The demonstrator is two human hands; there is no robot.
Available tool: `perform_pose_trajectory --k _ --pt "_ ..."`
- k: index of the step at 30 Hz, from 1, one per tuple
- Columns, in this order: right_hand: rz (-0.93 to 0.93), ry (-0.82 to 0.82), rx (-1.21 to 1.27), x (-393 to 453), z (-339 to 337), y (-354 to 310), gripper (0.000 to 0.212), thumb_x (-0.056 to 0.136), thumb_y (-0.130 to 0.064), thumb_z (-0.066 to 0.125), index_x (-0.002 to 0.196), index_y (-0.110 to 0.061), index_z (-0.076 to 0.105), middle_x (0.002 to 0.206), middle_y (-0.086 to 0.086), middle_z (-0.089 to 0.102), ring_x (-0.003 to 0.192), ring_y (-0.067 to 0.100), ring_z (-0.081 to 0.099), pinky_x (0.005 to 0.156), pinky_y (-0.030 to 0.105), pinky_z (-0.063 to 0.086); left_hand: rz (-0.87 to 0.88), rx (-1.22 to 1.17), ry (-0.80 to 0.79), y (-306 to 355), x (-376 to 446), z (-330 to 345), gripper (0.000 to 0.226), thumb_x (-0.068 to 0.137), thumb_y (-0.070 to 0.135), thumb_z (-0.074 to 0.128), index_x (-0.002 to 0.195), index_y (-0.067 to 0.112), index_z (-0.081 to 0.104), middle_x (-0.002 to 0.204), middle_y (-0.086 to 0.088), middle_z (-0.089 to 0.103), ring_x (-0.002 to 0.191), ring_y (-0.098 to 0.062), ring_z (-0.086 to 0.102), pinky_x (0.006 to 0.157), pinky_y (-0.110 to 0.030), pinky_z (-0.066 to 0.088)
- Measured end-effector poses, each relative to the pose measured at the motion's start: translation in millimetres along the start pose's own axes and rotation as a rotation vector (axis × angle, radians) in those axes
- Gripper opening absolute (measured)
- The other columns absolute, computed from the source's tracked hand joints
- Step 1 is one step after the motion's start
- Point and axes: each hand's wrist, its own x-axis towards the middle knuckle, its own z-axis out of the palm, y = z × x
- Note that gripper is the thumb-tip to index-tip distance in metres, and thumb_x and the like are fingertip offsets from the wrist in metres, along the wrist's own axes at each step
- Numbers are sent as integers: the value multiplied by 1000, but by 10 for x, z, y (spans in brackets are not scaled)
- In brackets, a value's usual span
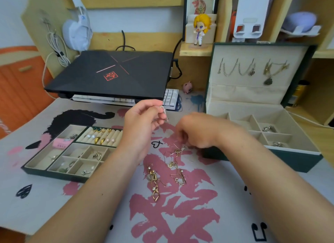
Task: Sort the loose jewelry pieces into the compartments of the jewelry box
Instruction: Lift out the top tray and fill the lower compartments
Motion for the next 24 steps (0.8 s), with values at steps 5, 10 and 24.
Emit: perform_pose_trajectory --k 5,10,24 --pt "-22 10 -127 30 116 -87 9 78 -9 65 79 -17 66 74 3 63 70 27 63 59 35 54 0 58 23 14 -9 -8 20 93 -3 61 92 11 75 78 -7 66 79 -20 60 81 -38 50" --pt "-40 95 -50 -39 -45 -16 11 83 -13 60 76 -21 63 75 -2 62 70 20 59 67 42 57 31 128 20 206 6 149 20 93 1 63 92 16 77 86 -4 72 89 -26 69 90 -39 56" --pt "267 789 1177 -702 -822 848 19 93 5 54 105 -3 66 75 10 66 68 20 60 68 30 55 -136 -116 -342 776 452 1141 16 100 0 55 102 8 69 76 -5 70 69 -16 73 71 -30 58"
